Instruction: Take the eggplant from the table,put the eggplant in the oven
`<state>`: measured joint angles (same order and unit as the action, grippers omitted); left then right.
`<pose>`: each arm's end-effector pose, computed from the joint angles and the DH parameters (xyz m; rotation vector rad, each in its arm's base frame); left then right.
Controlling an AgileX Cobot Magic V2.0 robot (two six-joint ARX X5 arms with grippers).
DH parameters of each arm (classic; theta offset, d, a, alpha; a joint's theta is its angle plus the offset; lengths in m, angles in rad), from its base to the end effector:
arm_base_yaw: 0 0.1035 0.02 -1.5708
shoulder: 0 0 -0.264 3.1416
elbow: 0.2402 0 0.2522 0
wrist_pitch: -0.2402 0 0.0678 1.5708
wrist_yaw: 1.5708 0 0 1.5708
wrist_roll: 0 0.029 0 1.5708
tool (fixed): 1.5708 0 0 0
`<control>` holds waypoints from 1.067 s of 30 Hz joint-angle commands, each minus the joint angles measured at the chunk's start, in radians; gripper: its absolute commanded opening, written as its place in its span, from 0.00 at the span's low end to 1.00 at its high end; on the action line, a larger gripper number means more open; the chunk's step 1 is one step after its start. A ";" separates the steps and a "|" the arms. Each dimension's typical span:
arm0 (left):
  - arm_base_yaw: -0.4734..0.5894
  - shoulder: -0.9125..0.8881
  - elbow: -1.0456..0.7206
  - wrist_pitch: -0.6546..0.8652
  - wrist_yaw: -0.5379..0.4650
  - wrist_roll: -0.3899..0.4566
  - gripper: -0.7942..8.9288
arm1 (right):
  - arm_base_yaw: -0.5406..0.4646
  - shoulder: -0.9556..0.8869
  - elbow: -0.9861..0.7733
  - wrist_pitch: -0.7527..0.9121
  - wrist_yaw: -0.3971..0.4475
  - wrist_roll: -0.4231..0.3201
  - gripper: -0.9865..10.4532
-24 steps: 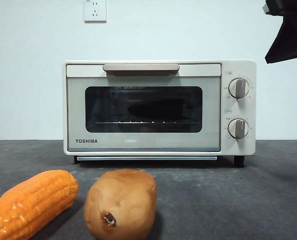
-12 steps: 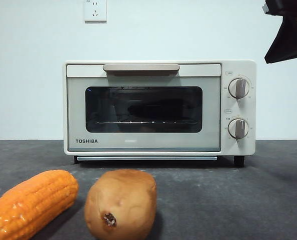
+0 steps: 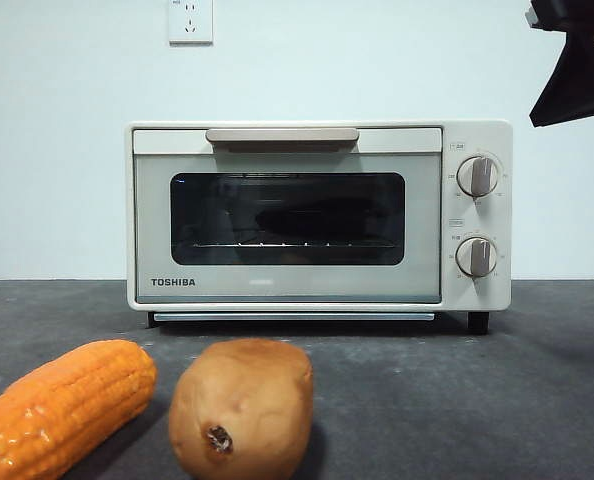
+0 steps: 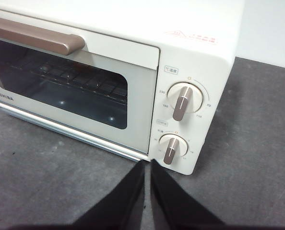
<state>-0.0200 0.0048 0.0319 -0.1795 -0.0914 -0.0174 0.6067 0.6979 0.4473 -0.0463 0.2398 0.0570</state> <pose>0.0948 0.0008 0.1567 -0.0089 0.1516 0.0726 0.1368 0.0865 0.2424 -0.0666 0.2824 0.3561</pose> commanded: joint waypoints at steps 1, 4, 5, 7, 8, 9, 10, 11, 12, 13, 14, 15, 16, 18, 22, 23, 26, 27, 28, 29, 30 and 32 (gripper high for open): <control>0.001 -0.002 -0.021 -0.013 -0.002 0.006 0.09 | 0.005 0.005 0.005 0.009 0.004 0.010 0.09; 0.001 -0.002 -0.021 -0.013 -0.002 0.006 0.09 | 0.005 0.005 0.005 0.009 0.004 0.010 0.09; 0.001 -0.002 -0.021 -0.013 -0.002 0.006 0.09 | 0.005 0.005 0.005 0.009 0.004 0.010 0.09; 0.001 -0.002 -0.021 -0.013 -0.002 0.006 0.09 | 0.005 0.005 0.005 0.009 0.004 0.010 0.09; 0.001 -0.002 -0.021 -0.013 -0.002 0.006 0.09 | 0.005 0.005 0.005 0.009 0.004 0.010 0.09; 0.001 -0.002 -0.021 -0.013 -0.002 0.006 0.09 | 0.005 0.005 0.005 0.009 0.004 0.010 0.09; 0.001 -0.002 -0.021 -0.013 -0.002 0.006 0.09 | 0.005 0.005 0.005 0.010 0.004 0.010 0.09; 0.001 -0.002 -0.021 -0.013 -0.002 0.006 0.09 | 0.005 0.005 0.005 0.009 0.004 0.010 0.09; 0.001 -0.002 -0.021 -0.013 -0.002 0.006 0.09 | 0.005 -0.001 0.005 0.006 0.004 0.010 0.09; 0.001 -0.002 -0.021 -0.014 -0.002 0.006 0.09 | 0.003 -0.020 0.005 -0.001 0.010 0.006 0.09; 0.001 -0.002 -0.021 -0.013 -0.002 0.006 0.09 | 0.000 -0.043 0.005 -0.009 0.023 0.002 0.09; 0.001 -0.002 -0.021 -0.013 -0.002 0.006 0.09 | -0.010 -0.076 0.005 -0.020 0.035 0.000 0.09; 0.001 -0.002 -0.021 -0.013 -0.002 0.006 0.09 | -0.023 -0.109 0.005 -0.025 0.047 -0.024 0.09; 0.001 -0.002 -0.021 -0.013 -0.002 0.006 0.09 | -0.073 -0.188 0.004 -0.026 0.052 -0.084 0.09; 0.001 -0.002 -0.021 -0.013 -0.002 0.006 0.09 | -0.231 -0.316 -0.003 -0.025 0.045 -0.094 0.09; 0.001 -0.002 -0.021 -0.013 -0.002 0.006 0.09 | -0.276 -0.344 -0.007 -0.026 0.045 -0.090 0.09; 0.001 -0.002 -0.021 -0.013 -0.002 0.006 0.09 | -0.413 -0.434 -0.035 -0.021 0.045 -0.090 0.09; 0.001 -0.002 -0.021 -0.013 -0.002 0.006 0.09 | -0.451 -0.461 -0.051 -0.019 0.044 -0.089 0.09; 0.001 -0.002 -0.021 -0.013 -0.002 0.006 0.09 | -0.483 -0.487 -0.067 -0.021 0.040 -0.086 0.09; 0.001 -0.002 -0.021 -0.013 -0.002 0.006 0.09 | -0.510 -0.510 -0.085 -0.021 0.027 -0.083 0.09; 0.001 -0.002 -0.021 -0.013 -0.002 0.006 0.09 | -0.539 -0.537 -0.109 -0.020 0.000 -0.081 0.09; 0.001 -0.002 -0.021 -0.013 -0.002 0.006 0.09 | -0.589 -0.588 -0.162 -0.022 -0.085 -0.071 0.09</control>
<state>-0.0200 0.0051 0.0319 -0.1795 -0.0914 -0.0170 0.0322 0.1238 0.3038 -0.0700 0.1963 -0.0216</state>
